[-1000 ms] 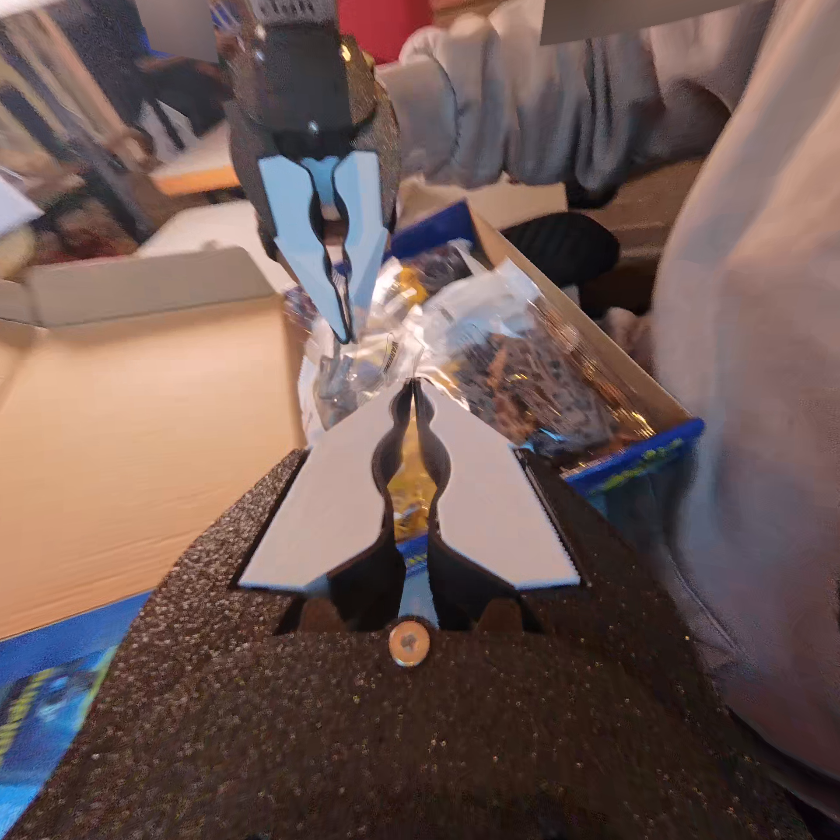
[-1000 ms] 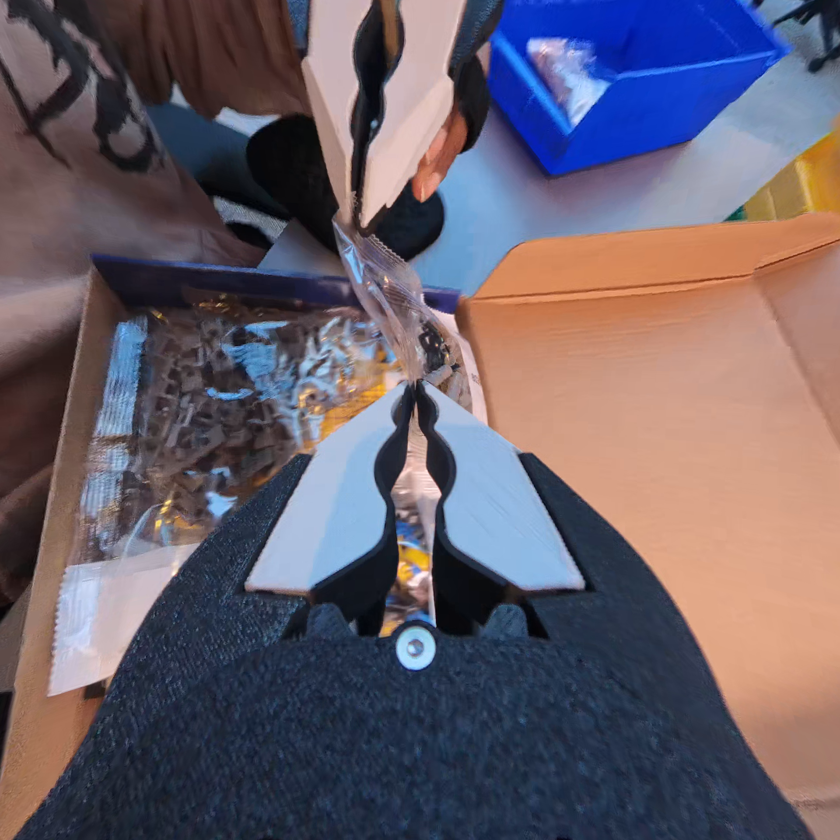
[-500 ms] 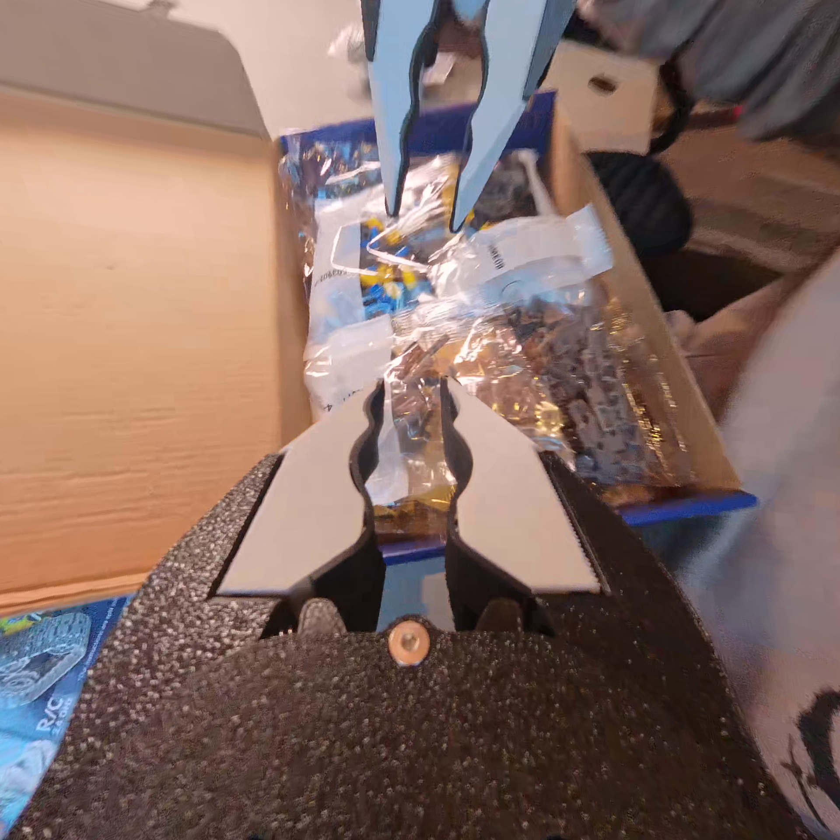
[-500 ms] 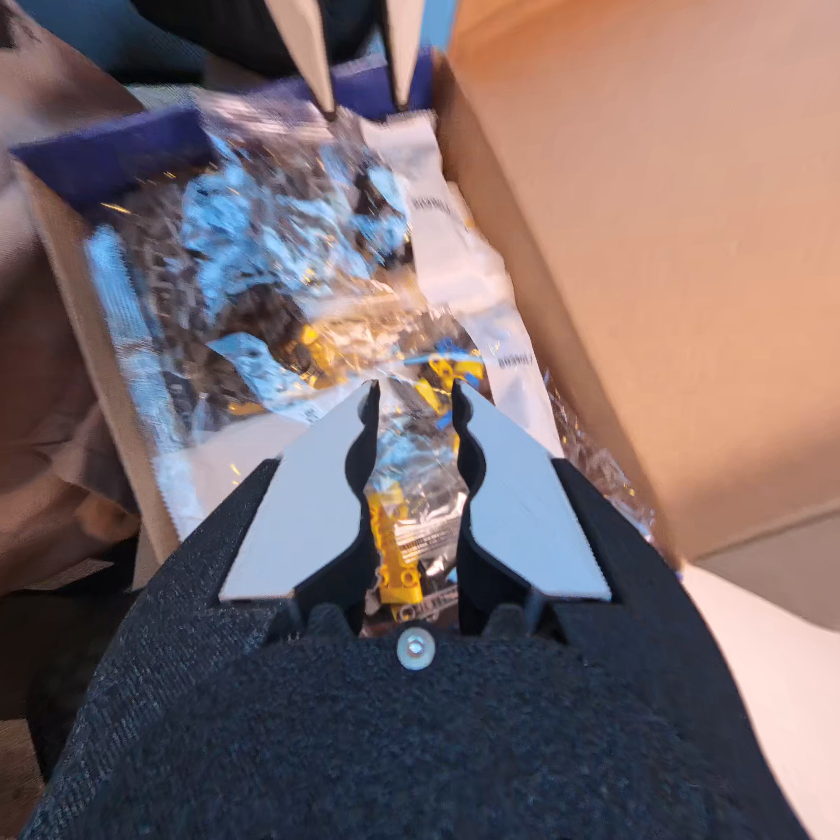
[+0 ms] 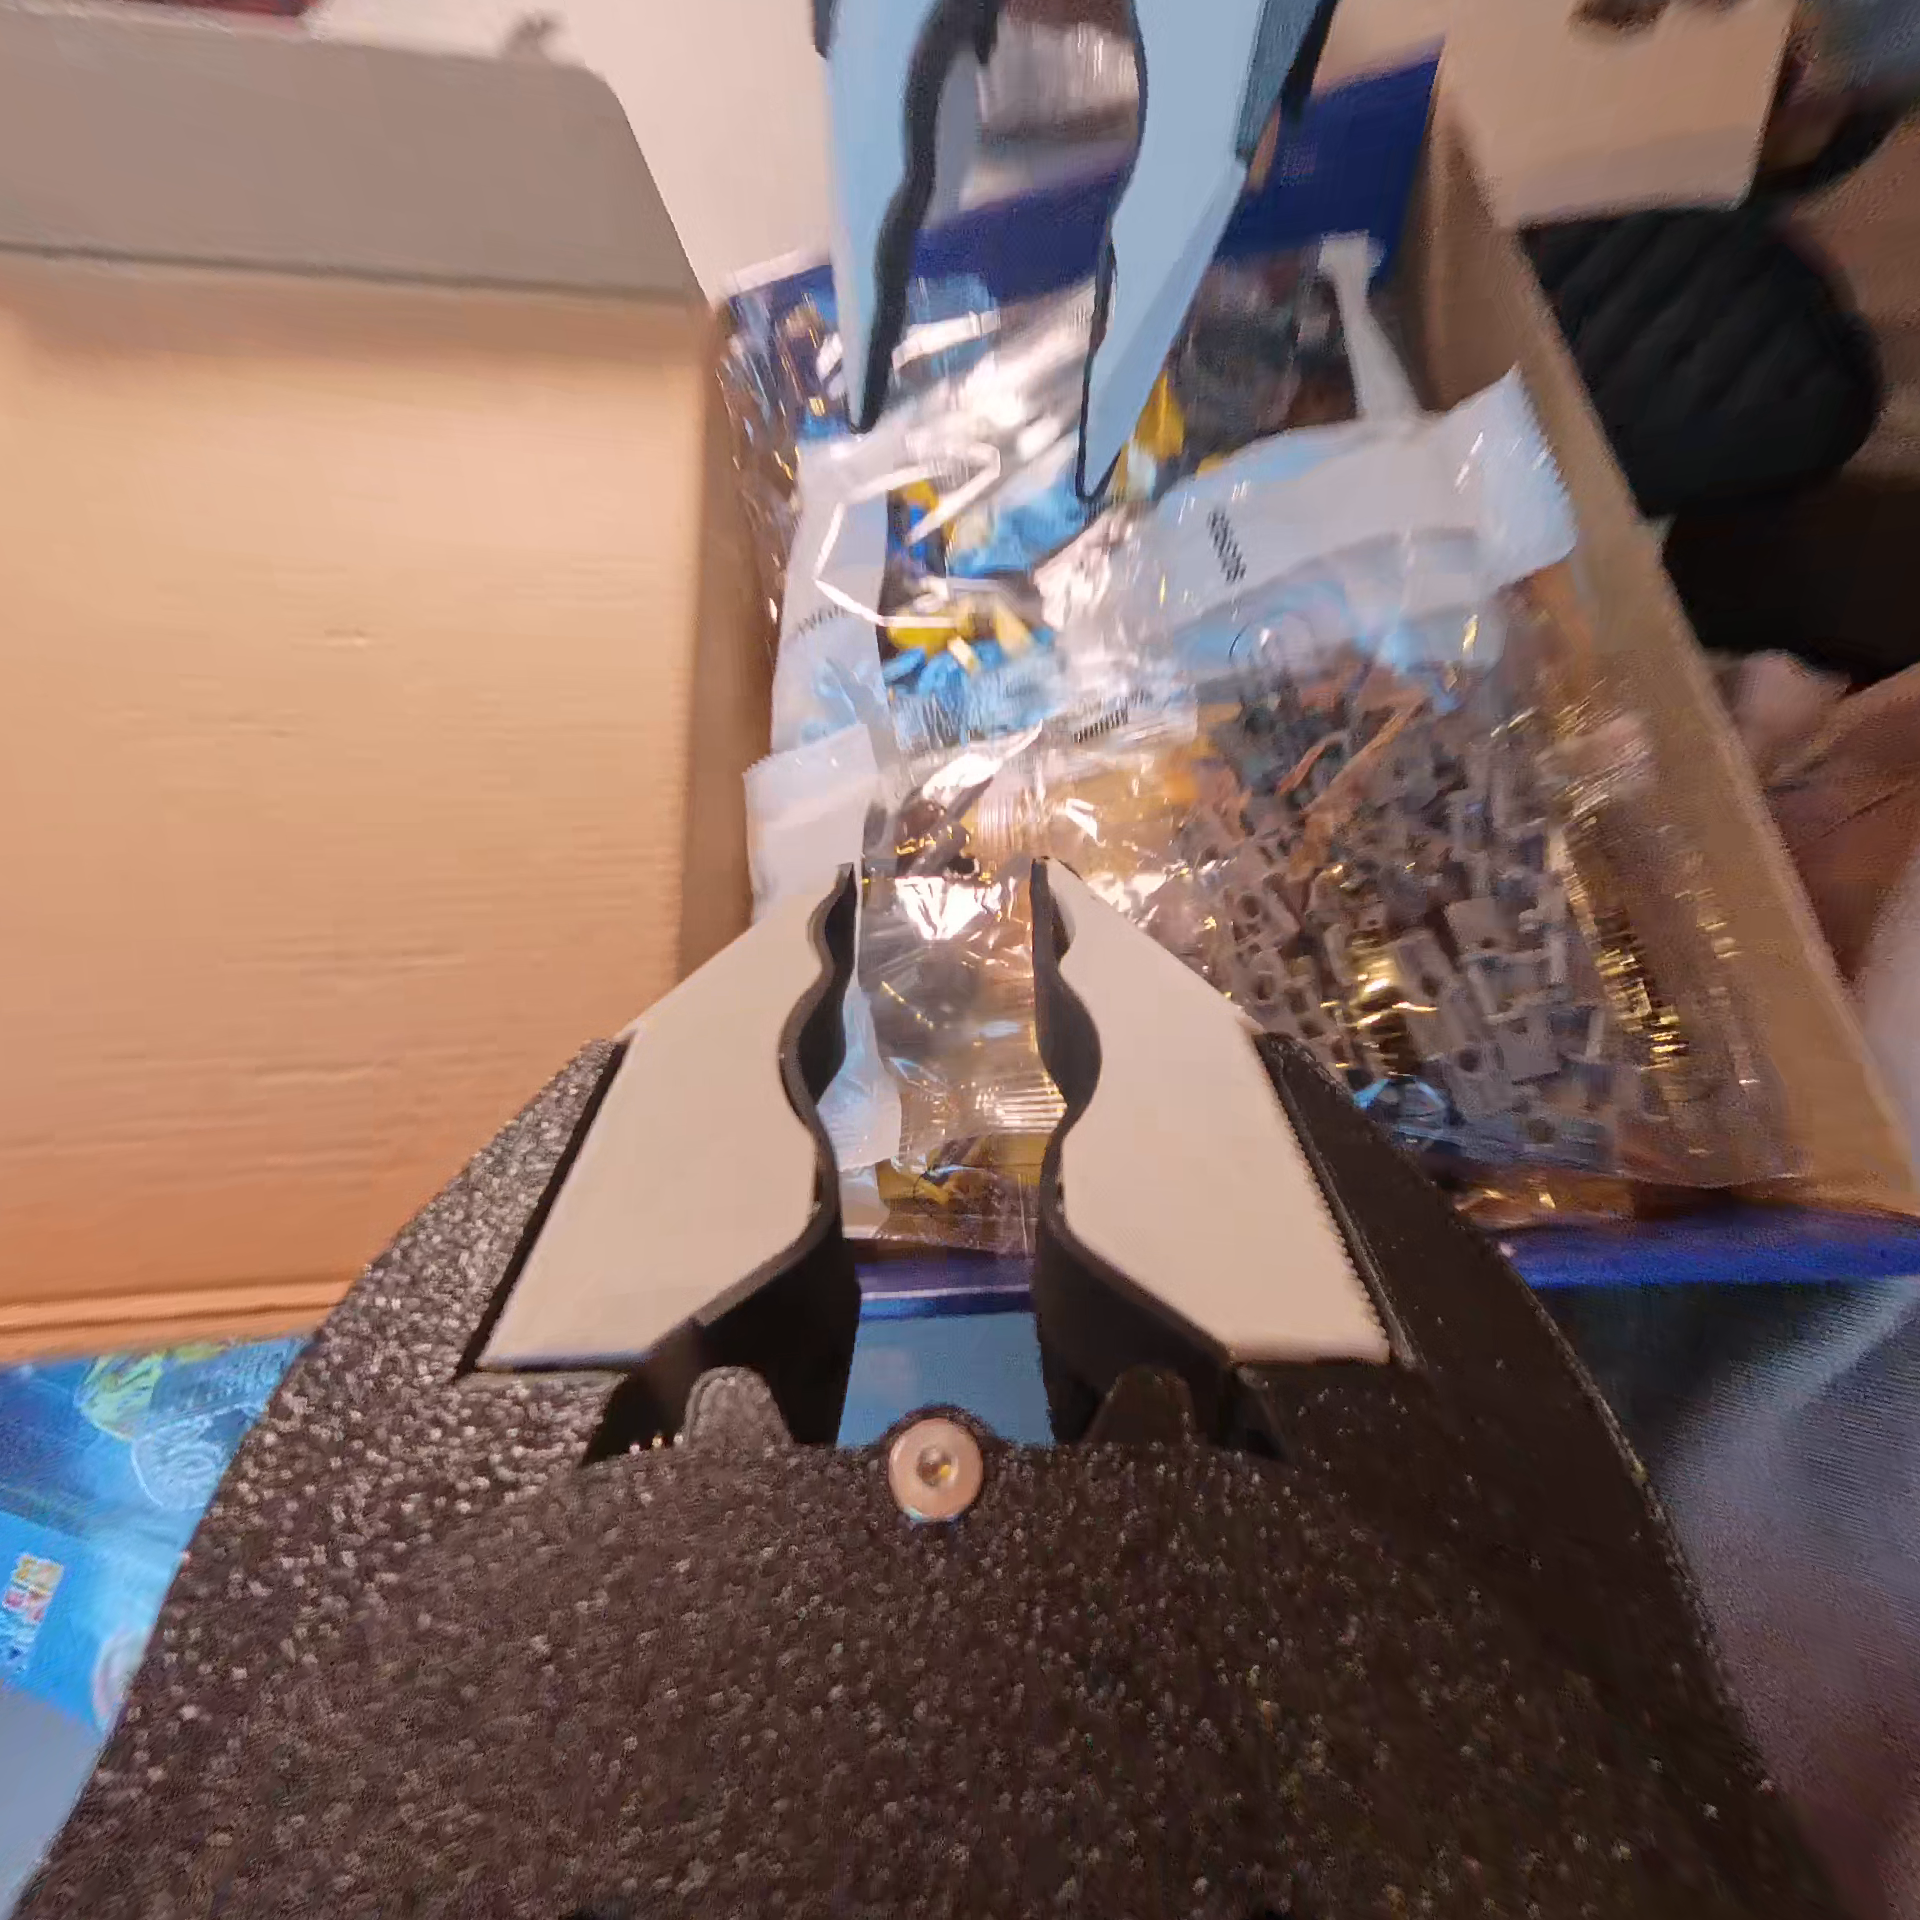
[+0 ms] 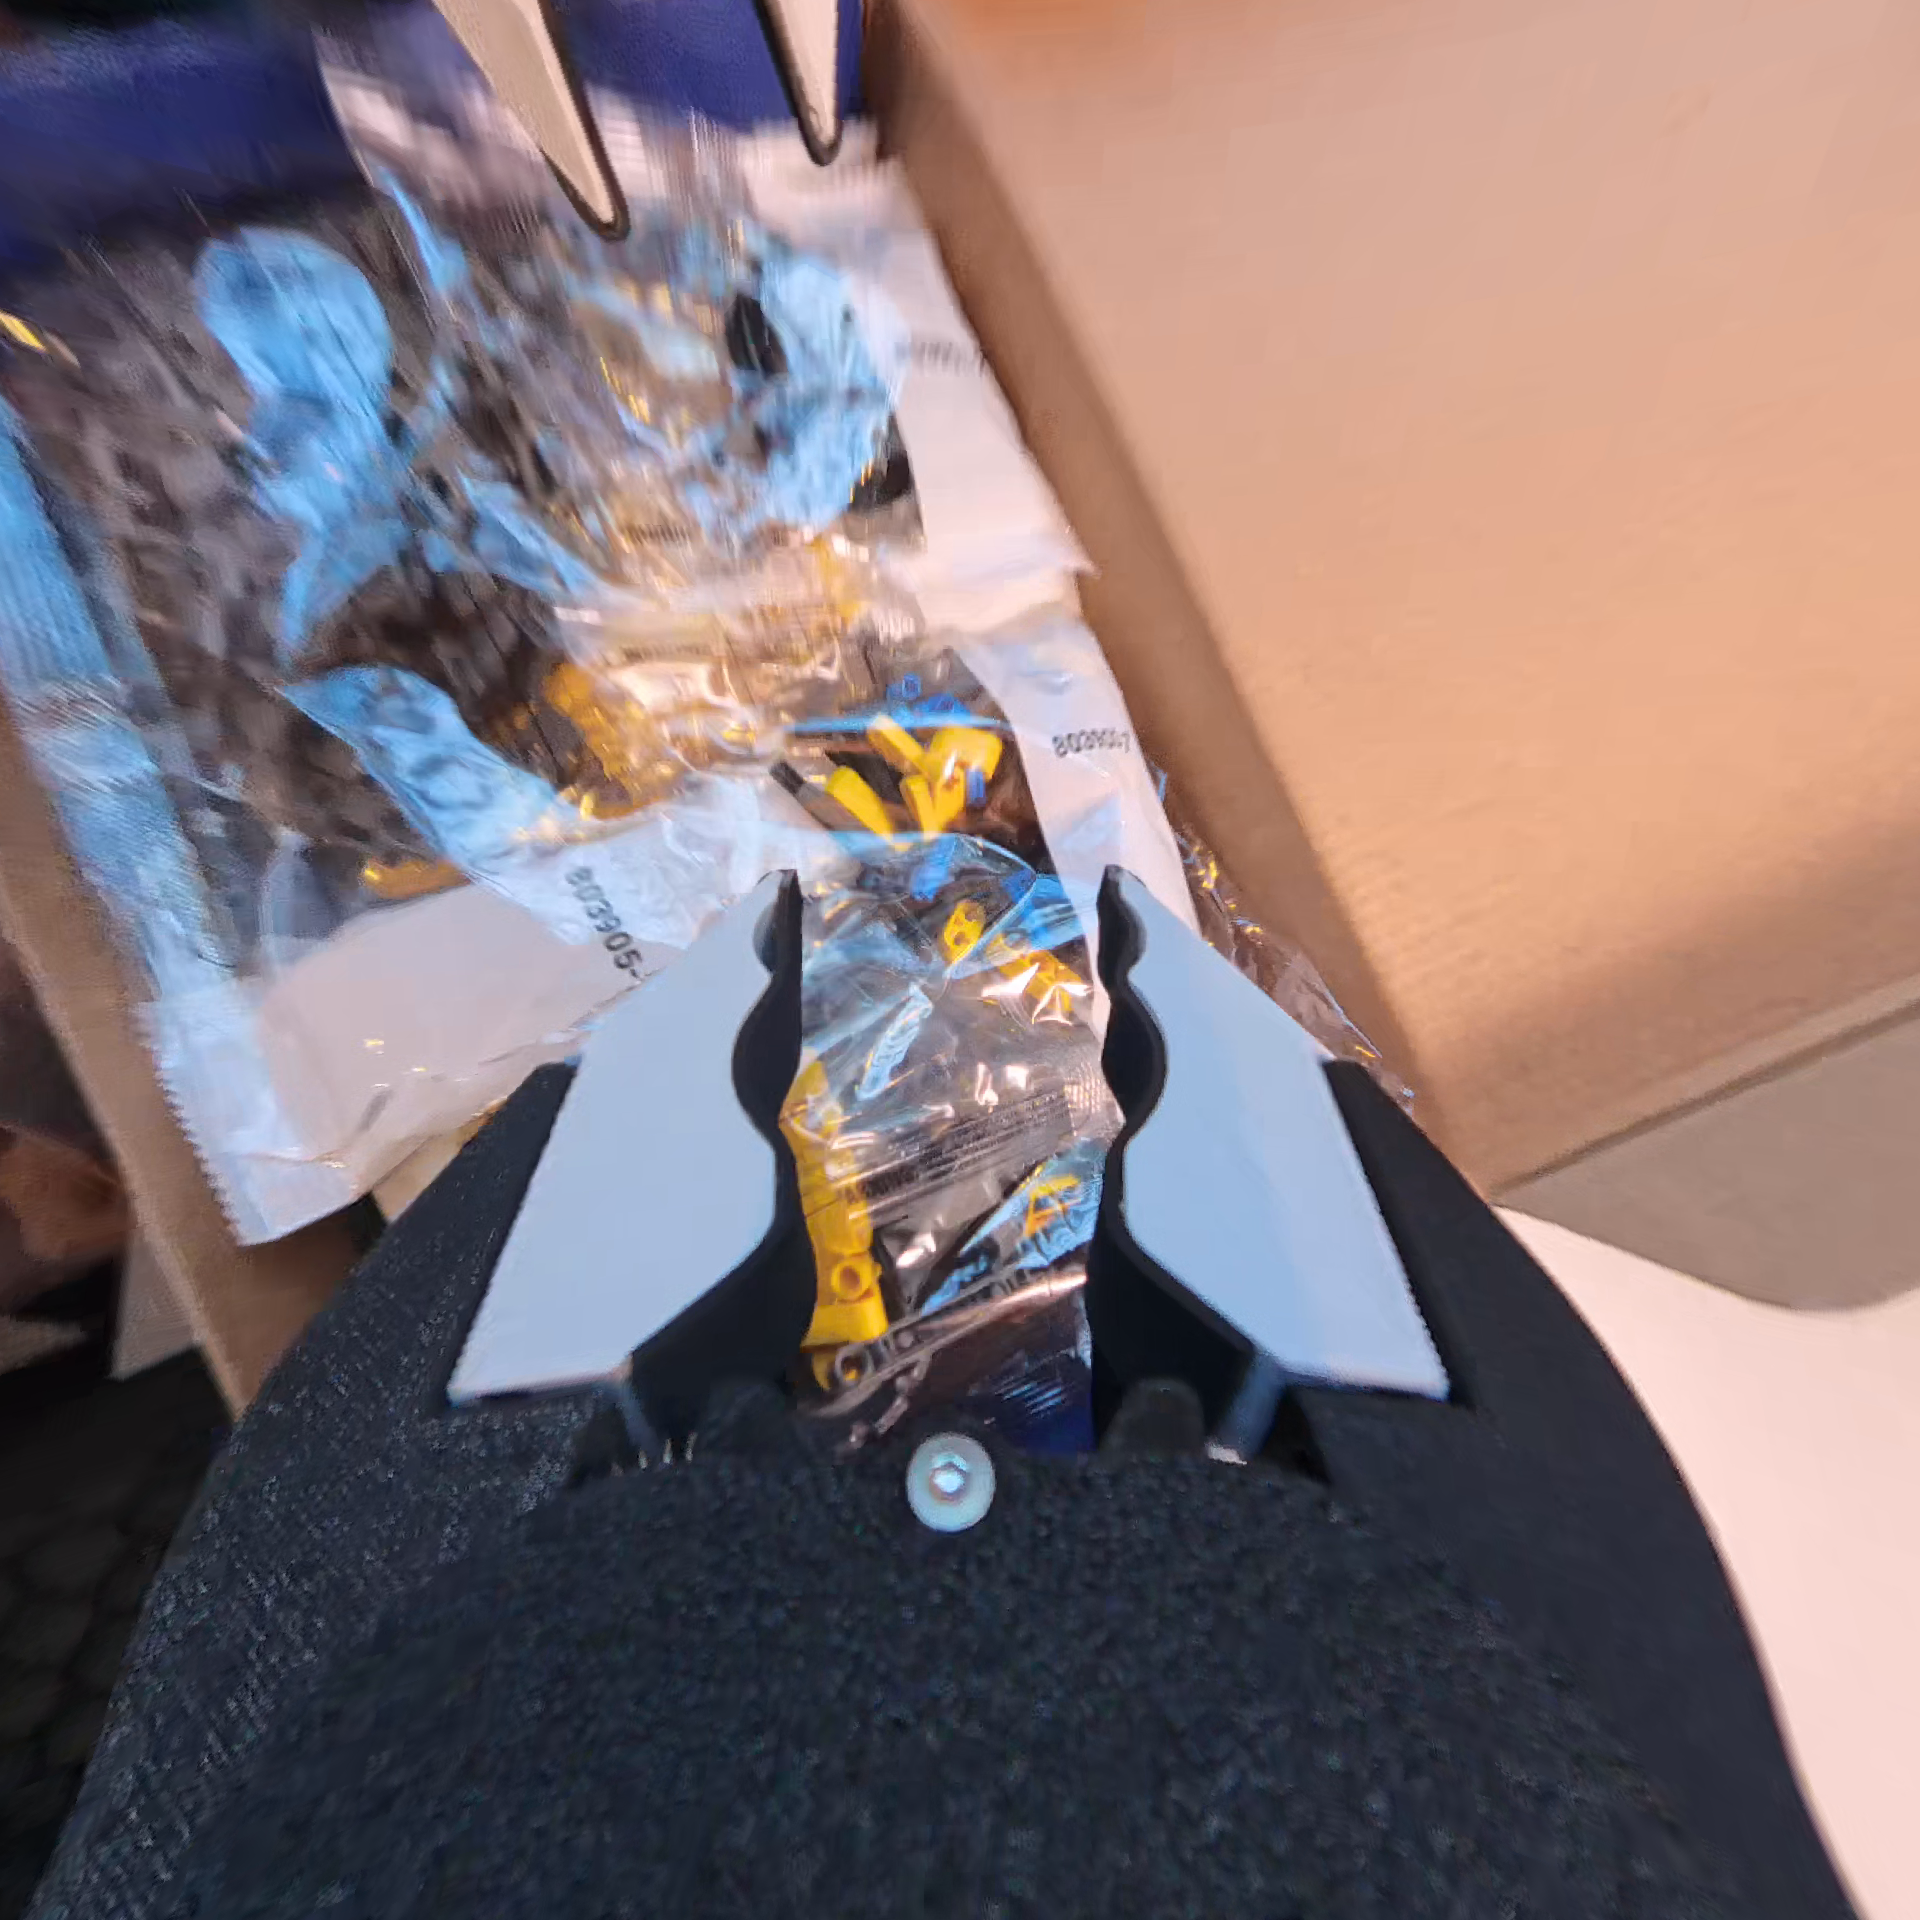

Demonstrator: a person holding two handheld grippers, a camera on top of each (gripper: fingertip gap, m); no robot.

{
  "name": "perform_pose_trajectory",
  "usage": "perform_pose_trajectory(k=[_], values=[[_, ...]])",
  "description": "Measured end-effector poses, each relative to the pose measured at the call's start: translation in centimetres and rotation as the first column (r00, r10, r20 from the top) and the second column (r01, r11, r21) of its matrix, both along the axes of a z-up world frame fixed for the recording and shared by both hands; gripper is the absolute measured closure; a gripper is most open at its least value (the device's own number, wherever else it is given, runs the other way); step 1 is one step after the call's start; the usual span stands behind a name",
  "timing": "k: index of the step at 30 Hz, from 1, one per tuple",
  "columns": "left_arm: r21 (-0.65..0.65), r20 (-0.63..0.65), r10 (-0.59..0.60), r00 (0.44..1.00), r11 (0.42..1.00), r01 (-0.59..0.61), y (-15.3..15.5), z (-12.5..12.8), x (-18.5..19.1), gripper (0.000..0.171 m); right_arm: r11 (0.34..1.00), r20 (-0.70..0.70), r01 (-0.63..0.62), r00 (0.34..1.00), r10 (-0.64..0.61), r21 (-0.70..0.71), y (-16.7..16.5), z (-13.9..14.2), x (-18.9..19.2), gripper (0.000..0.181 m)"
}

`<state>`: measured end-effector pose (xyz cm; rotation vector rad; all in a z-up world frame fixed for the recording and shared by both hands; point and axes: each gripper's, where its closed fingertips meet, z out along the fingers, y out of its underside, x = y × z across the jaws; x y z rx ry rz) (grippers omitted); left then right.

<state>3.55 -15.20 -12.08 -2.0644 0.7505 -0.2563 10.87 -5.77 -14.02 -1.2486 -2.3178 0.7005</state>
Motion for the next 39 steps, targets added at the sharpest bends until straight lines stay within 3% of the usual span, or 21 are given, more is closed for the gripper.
perform_pose_trajectory(k=[4,6,8,10,12,15,18,21,24,26,30,32,34,37,39], values=[[0.175,0.274,0.095,0.957,0.974,-0.147,-2.3,7.1,-5.0,0.139,0.983,-0.222,0.087,0.968,-0.122,-0.162,0.6,4.6,0.9,0.125],[0.260,0.314,0.232,0.921,0.912,-0.318,-3.9,10.0,-10.9,0.139,0.964,-0.319,0.123,0.927,-0.196,-0.236,1.2,6.1,1.6,0.124],[0.288,0.288,0.429,0.856,0.814,-0.505,-6.2,11.6,-18.4,0.134,0.944,-0.394,0.159,0.879,-0.269,-0.289,1.9,7.1,2.4,0.124],[0.280,0.191,0.634,0.750,0.697,-0.660,-9.4,11.9,-26.8,0.133,0.930,-0.457,0.198,0.827,-0.327,-0.309,2.6,7.6,3.2,0.127],[0.176,0.049,0.787,0.615,0.599,-0.781,-12.8,10.3,-34.8,0.123,0.923,-0.517,0.215,0.777,-0.359,-0.318,2.9,8.4,3.9,0.135],[-0.045,-0.152,0.858,0.490,0.489,-0.871,-16.5,6.4,-43.8,0.116,0.916,-0.582,0.200,0.719,-0.379,-0.349,2.8,10.0,4.7,0.143],[-0.264,-0.304,0.809,0.504,0.436,-0.860,-18.2,2.0,-49.2,0.118,0.910,-0.625,0.169,0.678,-0.387,-0.380,2.5,11.5,4.7,0.147],[-0.451,-0.432,0.702,0.567,0.376,-0.810,-19.4,-1.9,-52.3,0.118,0.907,-0.641,0.165,0.659,-0.393,-0.386,2.3,12.2,4.4,0.149],[-0.576,-0.498,0.611,0.616,0.297,-0.761,-20.3,-4.4,-53.9,0.121,0.912,-0.632,0.187,0.670,-0.390,-0.365,1.9,12.0,4.2,0.150],[-0.667,-0.439,0.592,0.676,0.289,-0.687,-19.8,-5.6,-53.4,0.122,0.913,-0.621,0.207,0.678,-0.394,-0.352,1.9,11.7,4.3,0.150],[-0.774,-0.289,0.592,0.752,0.318,-0.548,-18.2,-7.6,-51.9,0.120,0.896,-0.600,0.246,0.673,-0.432,-0.369,2.3,11.3,4.7,0.150],[-0.789,-0.280,0.571,0.771,0.320,-0.524,-18.0,-8.6,-51.6,0.129,0.889,-0.589,0.260,0.674,-0.446,-0.377,2.4,11.0,4.7,0.150],[-0.794,-0.234,0.558,0.796,0.362,-0.488,-17.4,-8.3,-51.0,0.167,0.889,-0.585,0.264,0.678,-0.446,-0.373,2.4,10.8,4.7,0.150],[-0.784,-0.252,0.487,0.836,0.404,-0.472,-17.6,-7.3,-50.0,0.171,0.896,-0.586,0.260,0.684,-0.433,-0.359,2.2,11.0,4.3,0.151],[-0.736,-0.263,0.471,0.842,0.467,-0.491,-17.1,-5.8,-49.6,0.171,0.903,-0.592,0.252,0.687,-0.421,-0.349,2.2,11.2,3.9,0.151]])
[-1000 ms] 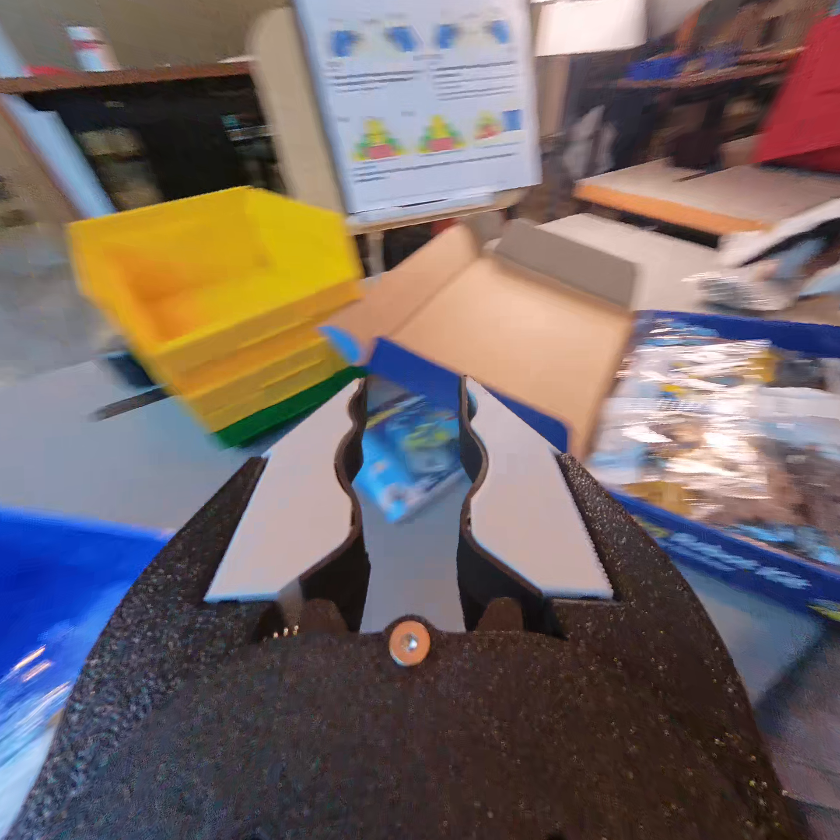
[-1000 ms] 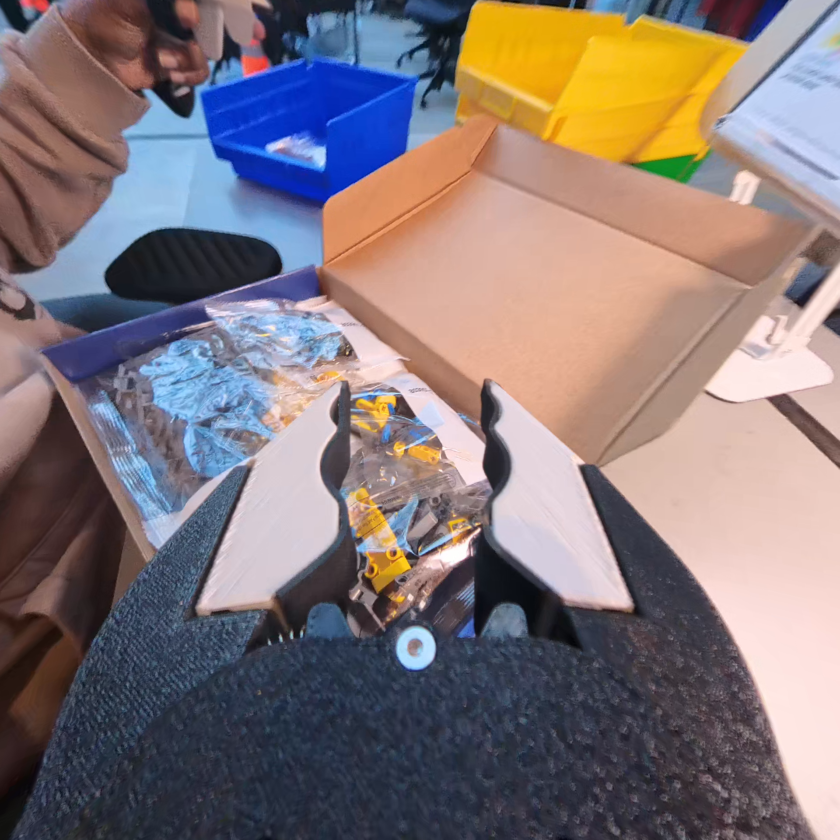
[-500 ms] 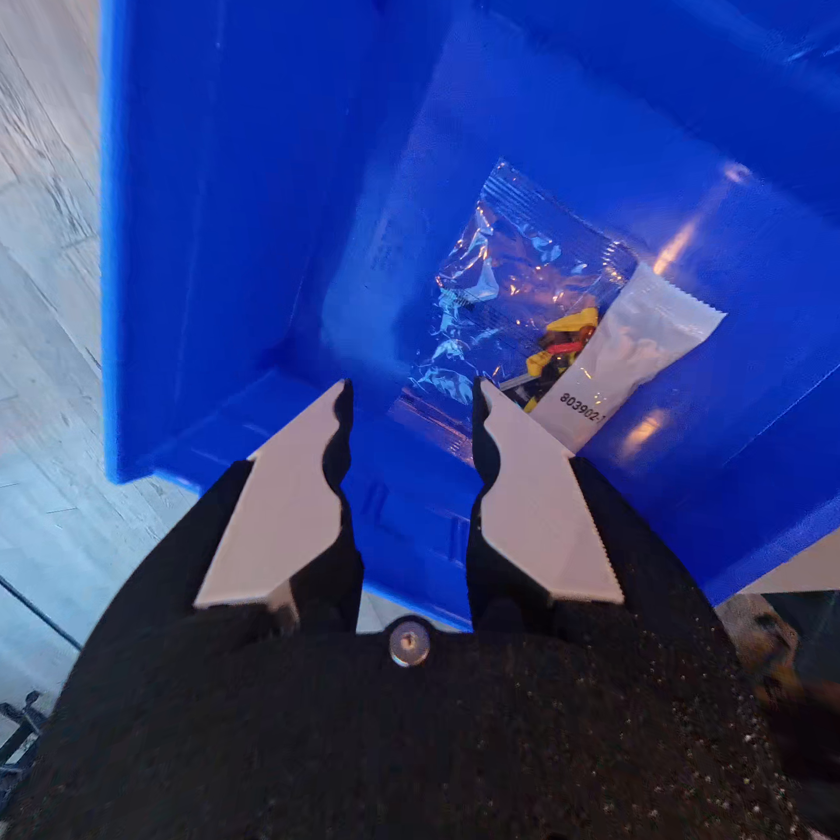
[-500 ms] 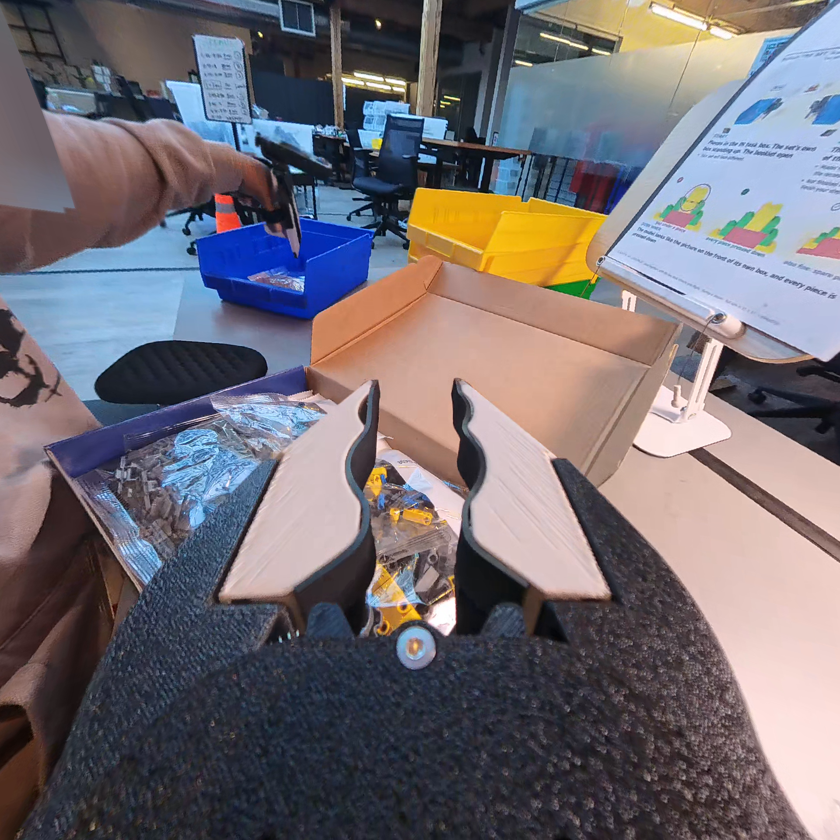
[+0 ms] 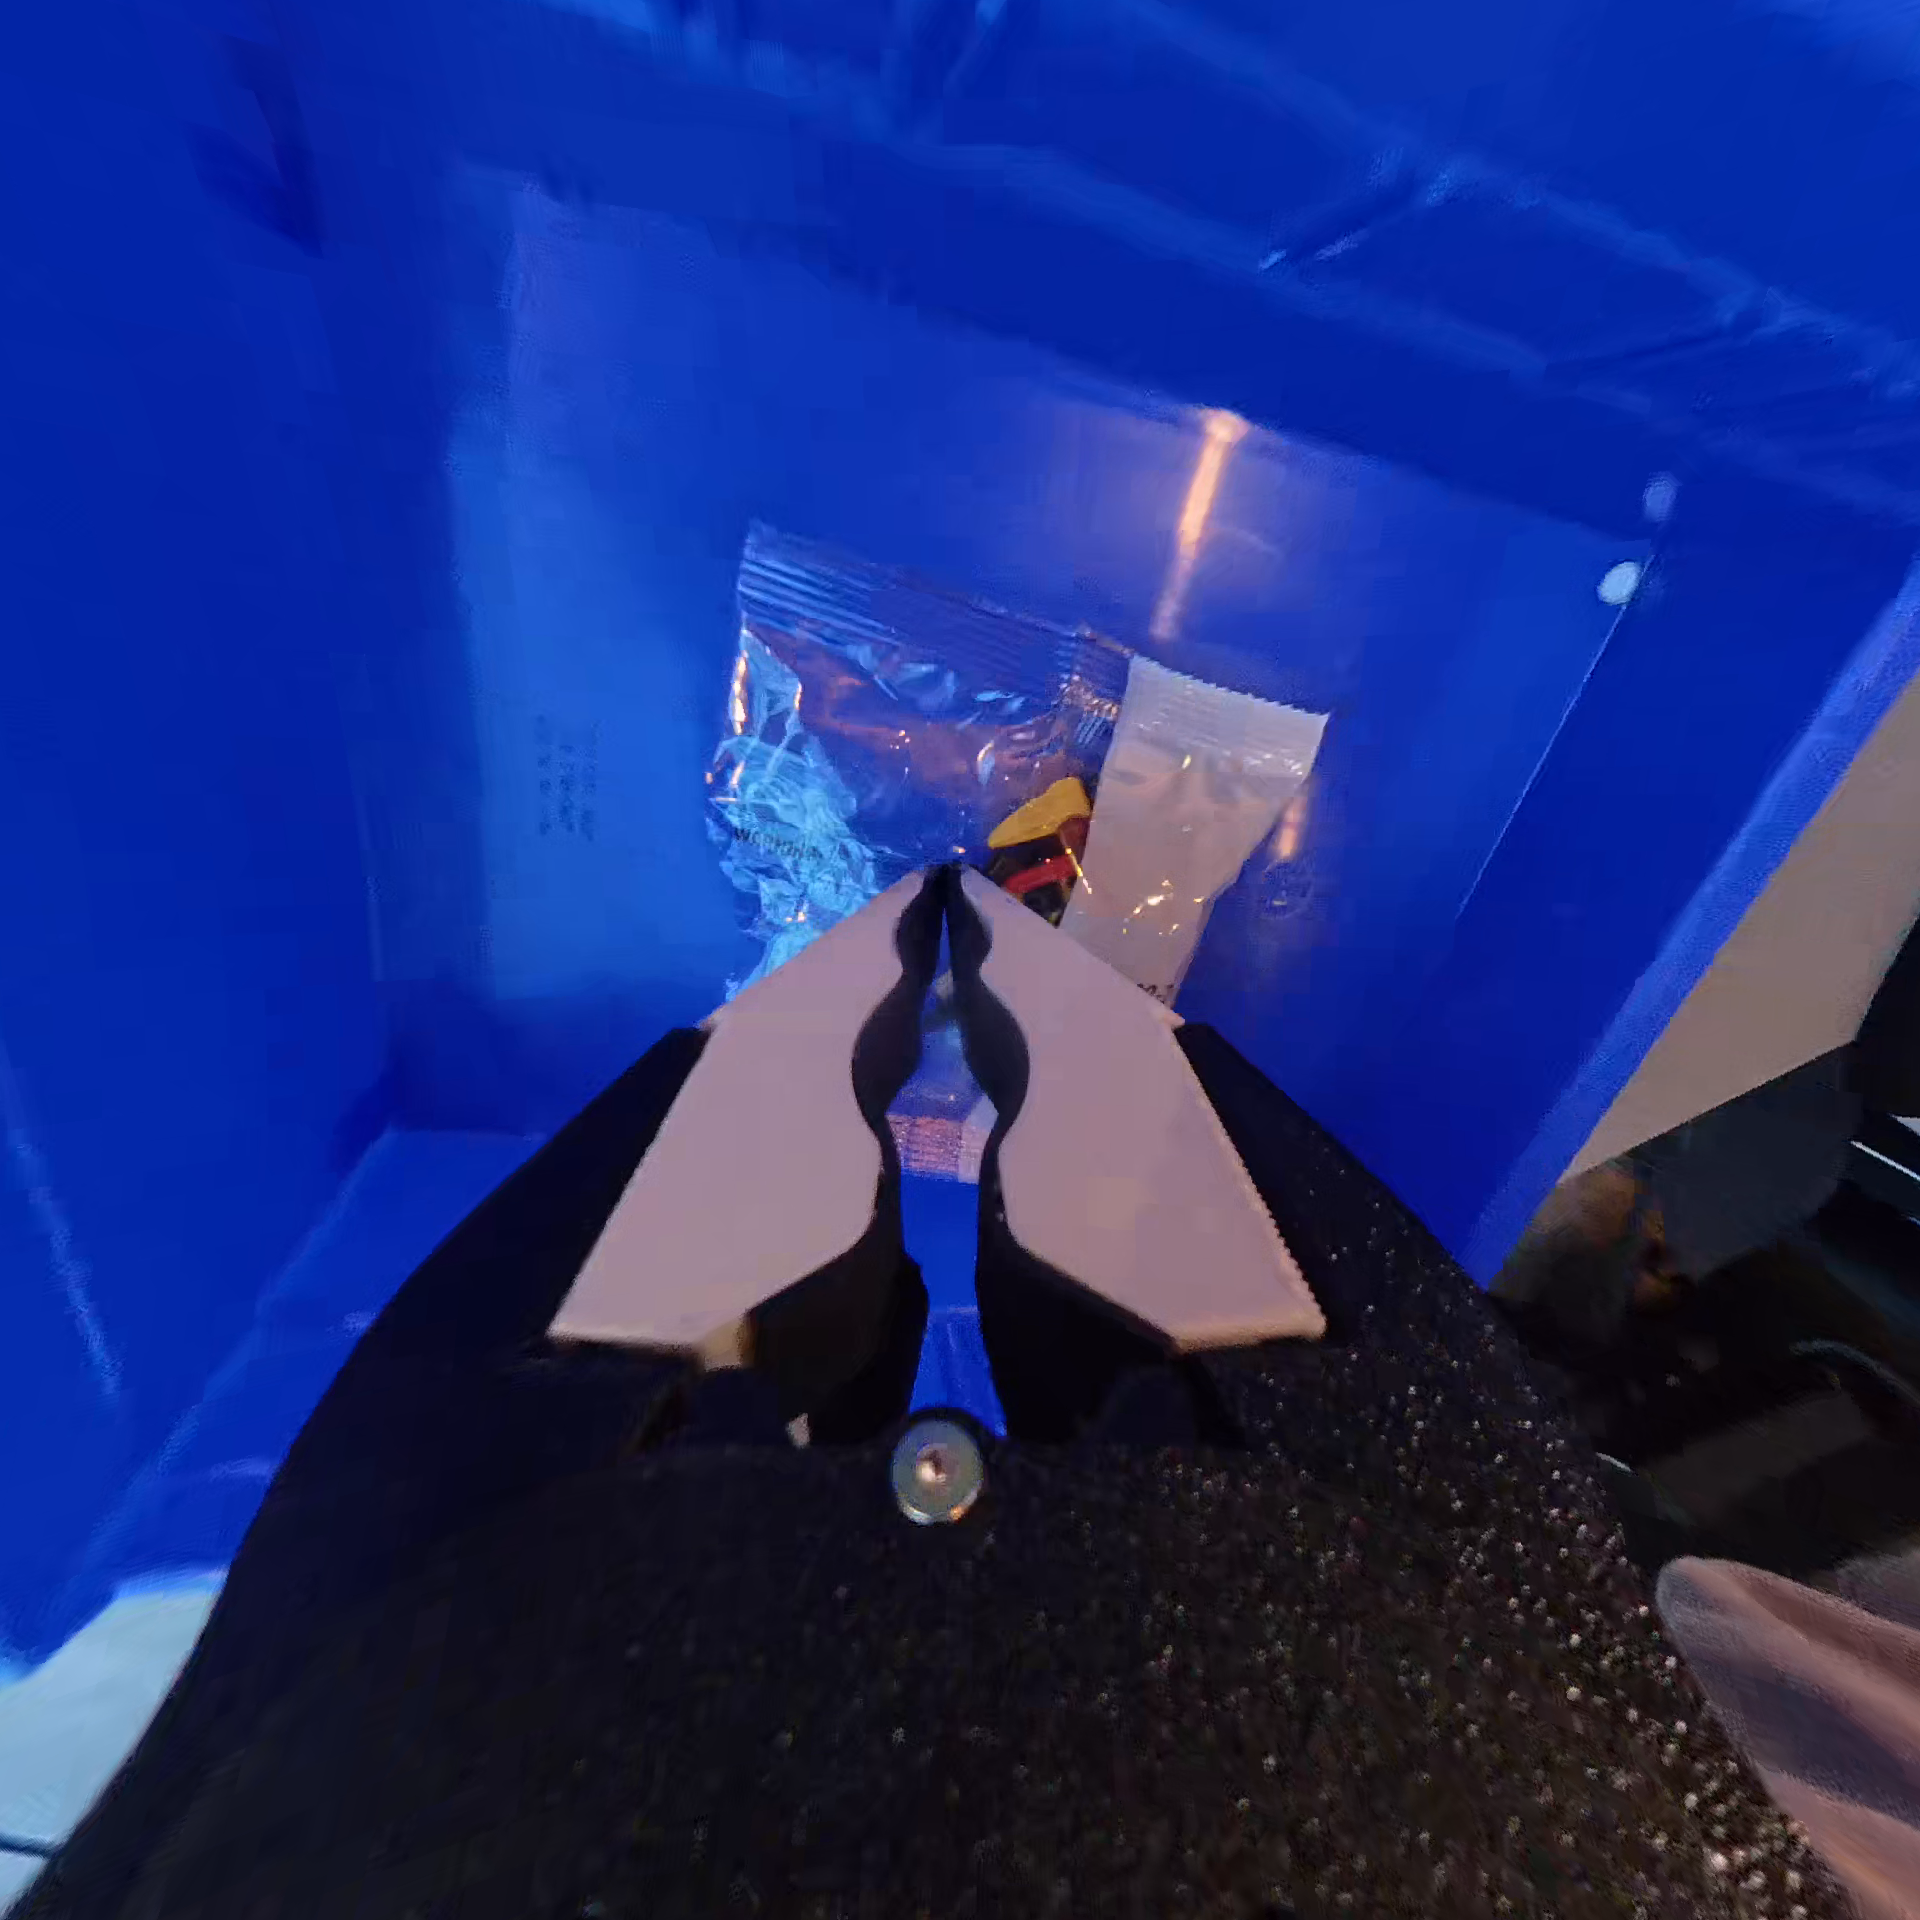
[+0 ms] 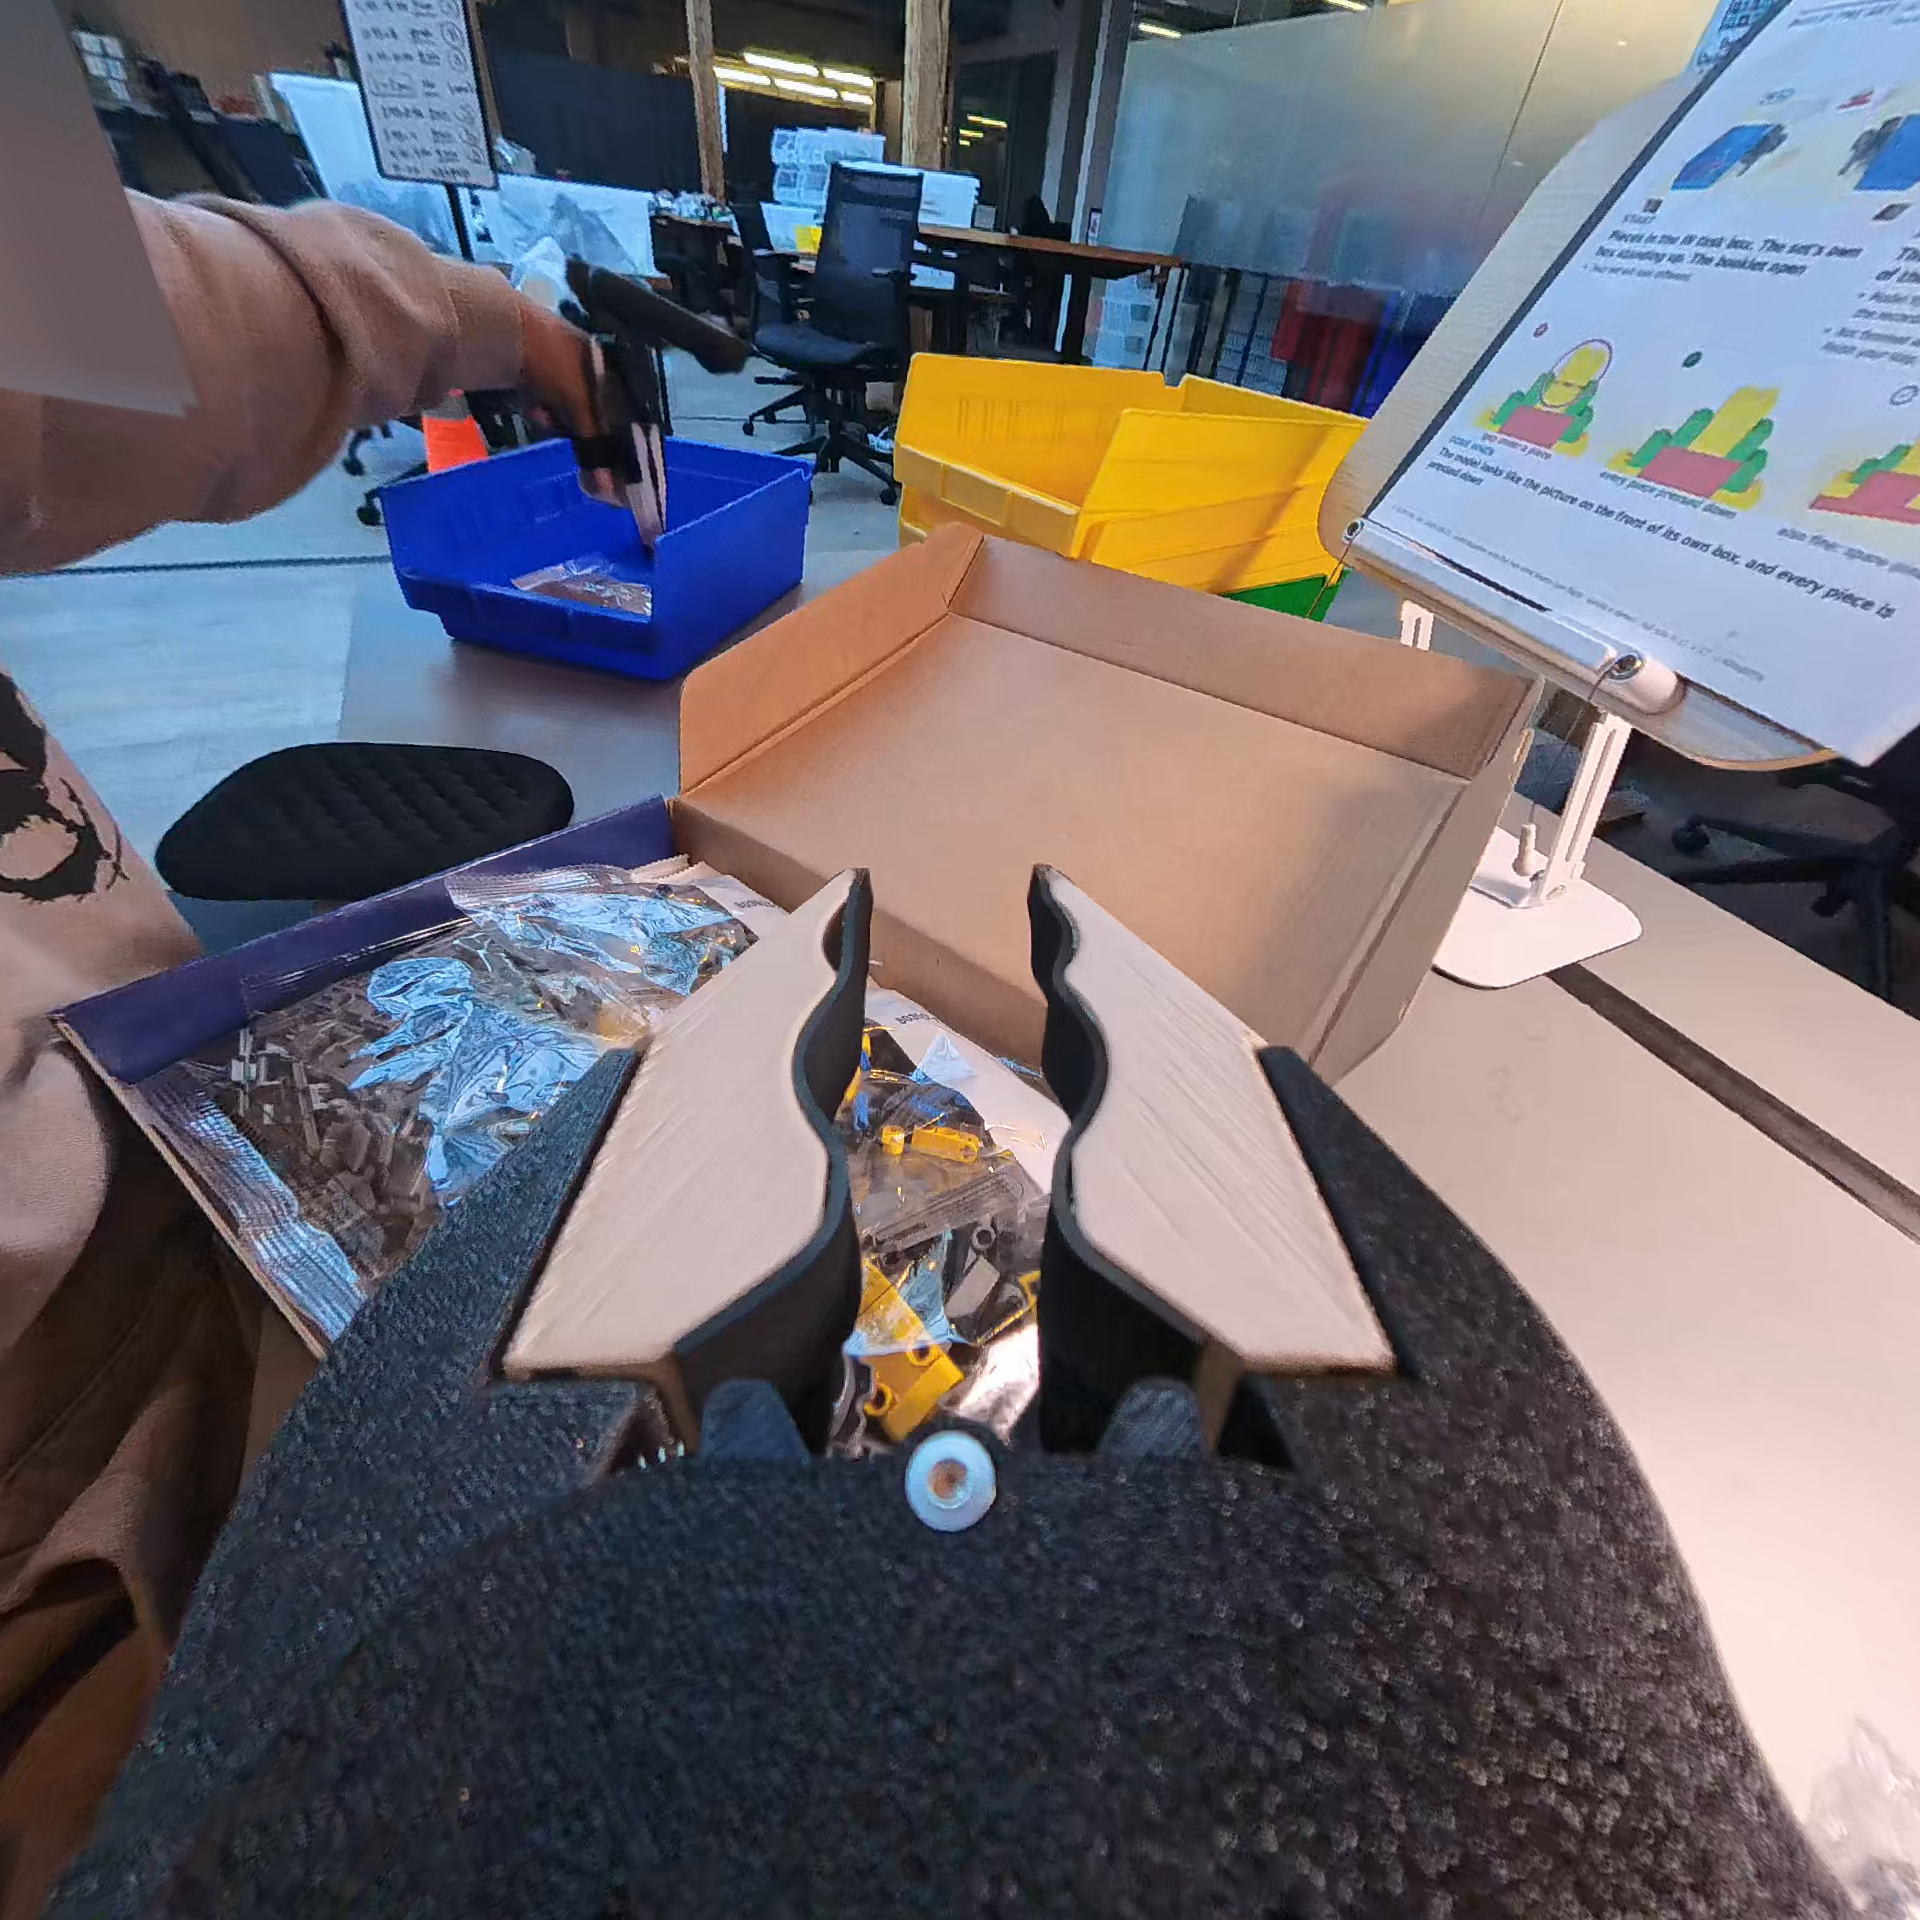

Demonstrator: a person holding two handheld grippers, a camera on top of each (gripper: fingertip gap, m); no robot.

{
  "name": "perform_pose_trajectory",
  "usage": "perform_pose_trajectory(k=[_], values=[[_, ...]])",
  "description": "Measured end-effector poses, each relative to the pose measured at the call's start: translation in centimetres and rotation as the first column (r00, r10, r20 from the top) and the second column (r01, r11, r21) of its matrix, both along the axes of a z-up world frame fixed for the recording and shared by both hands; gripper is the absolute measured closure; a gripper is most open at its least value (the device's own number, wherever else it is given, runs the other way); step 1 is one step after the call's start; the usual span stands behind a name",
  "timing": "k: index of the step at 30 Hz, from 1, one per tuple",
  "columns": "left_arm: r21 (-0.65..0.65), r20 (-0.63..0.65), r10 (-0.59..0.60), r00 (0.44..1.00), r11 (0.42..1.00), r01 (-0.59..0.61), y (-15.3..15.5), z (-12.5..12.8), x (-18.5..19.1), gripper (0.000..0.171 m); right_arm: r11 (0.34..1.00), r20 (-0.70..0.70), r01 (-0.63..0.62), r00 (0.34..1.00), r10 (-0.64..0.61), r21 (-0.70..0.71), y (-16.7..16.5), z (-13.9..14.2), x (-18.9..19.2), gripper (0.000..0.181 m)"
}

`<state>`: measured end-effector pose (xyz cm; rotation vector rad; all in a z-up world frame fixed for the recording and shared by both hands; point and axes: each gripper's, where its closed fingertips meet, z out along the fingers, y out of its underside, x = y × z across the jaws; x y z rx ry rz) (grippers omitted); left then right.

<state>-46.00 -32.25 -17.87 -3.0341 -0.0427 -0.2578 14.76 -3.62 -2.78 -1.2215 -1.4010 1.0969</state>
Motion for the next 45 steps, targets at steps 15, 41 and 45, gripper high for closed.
perform_pose_trajectory(k=[15,41,45], values=[[-0.407,-0.072,0.006,0.997,0.913,-0.035,-7.0,-1.8,-2.5,0.109,1.000,0.004,-0.021,1.000,0.021,0.004,-0.8,-0.1,-0.4,0.153],[-0.031,-0.126,-0.250,0.960,0.968,0.248,-2.2,7.3,2.6,0.171,1.000,-0.041,-0.021,0.999,0.021,-0.001,-0.5,0.4,-0.8,0.157],[0.051,-0.181,-0.301,0.936,0.948,0.314,-0.5,10.7,4.9,0.171,0.999,-0.042,-0.047,0.998,0.047,0.001,-1.1,0.4,-0.9,0.157]])
